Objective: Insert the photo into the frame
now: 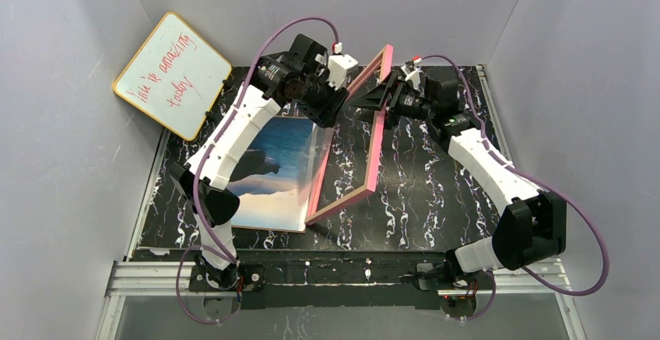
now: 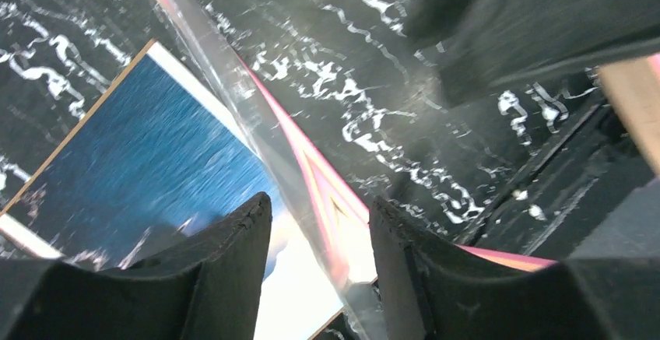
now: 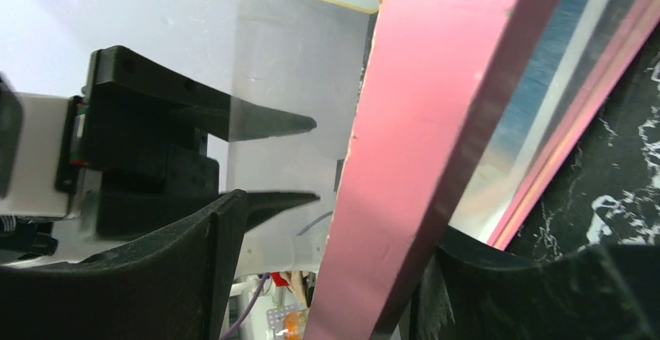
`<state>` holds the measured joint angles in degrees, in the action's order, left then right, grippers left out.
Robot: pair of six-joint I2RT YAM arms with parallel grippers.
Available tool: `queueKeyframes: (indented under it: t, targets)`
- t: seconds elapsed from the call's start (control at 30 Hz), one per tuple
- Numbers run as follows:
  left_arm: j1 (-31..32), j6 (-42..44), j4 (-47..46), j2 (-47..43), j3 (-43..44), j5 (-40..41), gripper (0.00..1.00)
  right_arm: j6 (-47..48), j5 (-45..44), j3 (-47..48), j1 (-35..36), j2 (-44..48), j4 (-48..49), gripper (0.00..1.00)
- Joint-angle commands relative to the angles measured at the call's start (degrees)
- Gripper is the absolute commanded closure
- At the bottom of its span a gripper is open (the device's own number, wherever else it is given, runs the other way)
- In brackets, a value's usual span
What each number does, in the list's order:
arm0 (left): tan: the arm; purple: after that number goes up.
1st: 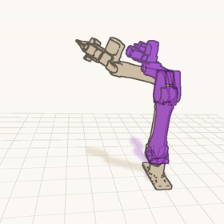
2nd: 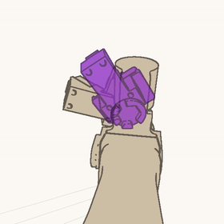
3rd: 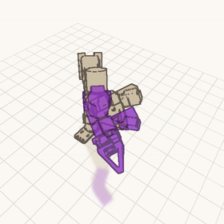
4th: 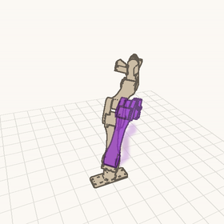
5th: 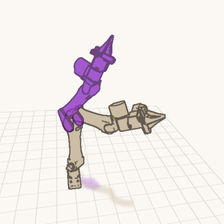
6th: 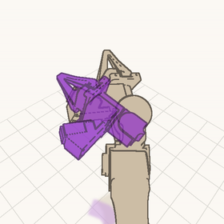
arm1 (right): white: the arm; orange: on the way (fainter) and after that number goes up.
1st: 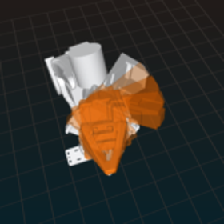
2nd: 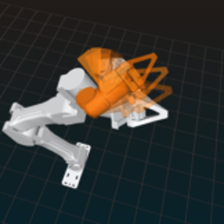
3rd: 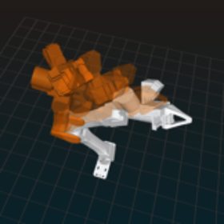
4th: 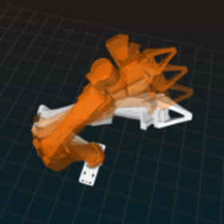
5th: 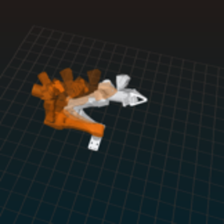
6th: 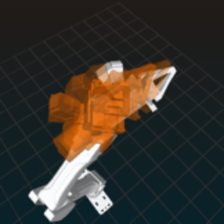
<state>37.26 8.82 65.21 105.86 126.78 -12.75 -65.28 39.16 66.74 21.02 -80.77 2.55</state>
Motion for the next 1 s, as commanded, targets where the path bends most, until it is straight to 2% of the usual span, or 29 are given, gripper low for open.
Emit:
queueKeyframes:
  t: [0.0, 0.13, 0.3, 0.43, 0.77, 0.97]
  targets:
    - [-0.1, 1.3, 4.4, -0.6, -0.4, 9.2, 0.57, 4.7, 0.8, 0.4, -1.8, 4.3, -3.9, 0.28]
    - [-0.1, 0.9, 4.3, -0.6, 0.1, 10.7, 0.76, 8.3, 0.5, -0.2, -2.8, 5.9, -8.7, 0.28]
    - [-0.1, 0.6, 4.6, 0.0, 2.4, 12.0, 0.89, 11.6, 0.0, -1.3, -4.7, 8.1, -13.5, 0.28]
    - [-0.1, 1.3, 4.3, -0.3, 3.8, 16.8, 0.99, 16.6, -1.9, -2.3, -5.5, 9.1, -19.1, 0.28]
    - [-0.1, 3.5, 0.7, -0.9, 7.0, 21.7, 1.00, 28.3, -11.0, -4.8, -5.9, 9.8, -30.8, 0.34]
    - [-0.1, 6.6, -1.9, -2.3, 7.7, 25.1, 1.00, 33.0, -18.6, -5.9, -5.9, 8.9, -35.5, 0.47]
